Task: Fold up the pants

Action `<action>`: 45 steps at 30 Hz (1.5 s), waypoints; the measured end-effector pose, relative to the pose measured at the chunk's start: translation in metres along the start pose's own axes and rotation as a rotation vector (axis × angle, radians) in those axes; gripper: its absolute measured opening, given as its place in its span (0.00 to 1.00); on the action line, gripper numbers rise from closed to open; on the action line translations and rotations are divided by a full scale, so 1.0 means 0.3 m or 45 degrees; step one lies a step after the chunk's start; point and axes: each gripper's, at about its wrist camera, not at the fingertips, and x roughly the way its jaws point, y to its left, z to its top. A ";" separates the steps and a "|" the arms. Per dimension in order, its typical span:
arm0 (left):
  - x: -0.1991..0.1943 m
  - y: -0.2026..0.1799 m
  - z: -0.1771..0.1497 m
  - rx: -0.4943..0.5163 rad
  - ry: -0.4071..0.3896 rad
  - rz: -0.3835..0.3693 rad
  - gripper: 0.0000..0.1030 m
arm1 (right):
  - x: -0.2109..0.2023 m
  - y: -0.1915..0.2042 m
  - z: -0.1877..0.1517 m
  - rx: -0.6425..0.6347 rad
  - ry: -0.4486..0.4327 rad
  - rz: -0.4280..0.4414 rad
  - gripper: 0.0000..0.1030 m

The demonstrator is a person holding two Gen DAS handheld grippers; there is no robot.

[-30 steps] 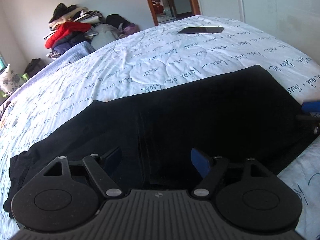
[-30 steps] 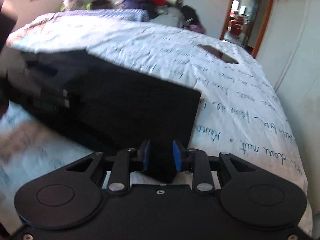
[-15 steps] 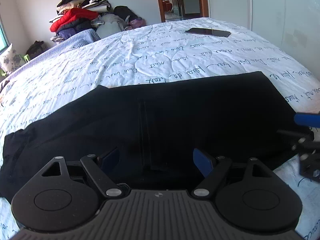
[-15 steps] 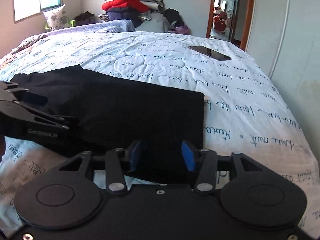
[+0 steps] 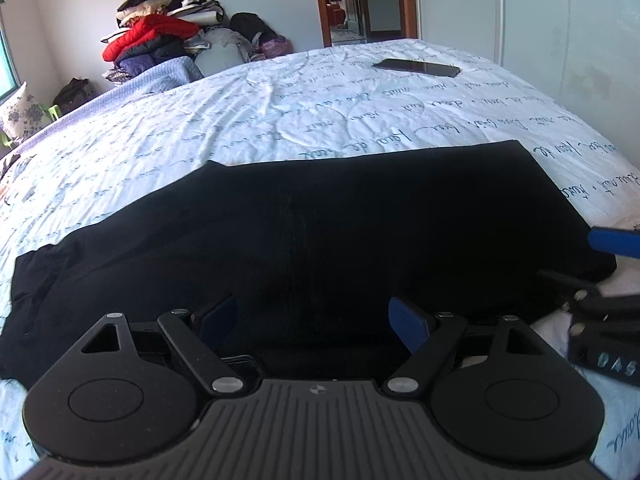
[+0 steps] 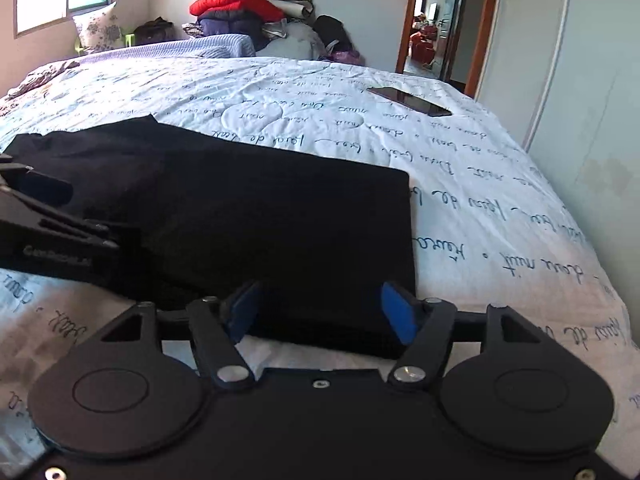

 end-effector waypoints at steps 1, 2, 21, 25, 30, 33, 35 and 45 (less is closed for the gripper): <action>-0.012 0.014 -0.004 -0.013 -0.006 0.007 0.83 | -0.011 0.005 0.005 0.018 -0.016 0.003 0.66; -0.025 0.032 -0.008 -0.034 -0.015 0.013 0.83 | -0.020 0.010 0.011 0.040 -0.033 0.009 0.69; -0.178 0.456 0.055 -0.394 -0.058 0.250 0.89 | 0.103 0.248 0.043 0.014 -0.010 0.058 0.96; -0.064 0.274 0.097 -0.218 -0.044 0.086 0.88 | 0.053 0.202 0.067 0.072 -0.086 0.074 0.96; 0.031 0.137 0.067 -0.004 -0.010 0.194 0.89 | 0.108 0.207 0.051 -0.071 0.050 0.048 0.96; 0.072 0.156 0.021 0.006 0.050 0.207 0.86 | 0.045 0.149 0.062 -0.070 -0.073 0.033 0.96; 0.050 0.189 0.020 -0.026 0.020 0.176 0.87 | 0.026 0.054 0.087 -0.031 -0.146 0.000 0.96; 0.038 0.039 0.125 0.018 -0.038 -0.041 0.88 | 0.370 -0.514 0.175 0.764 0.078 0.514 0.49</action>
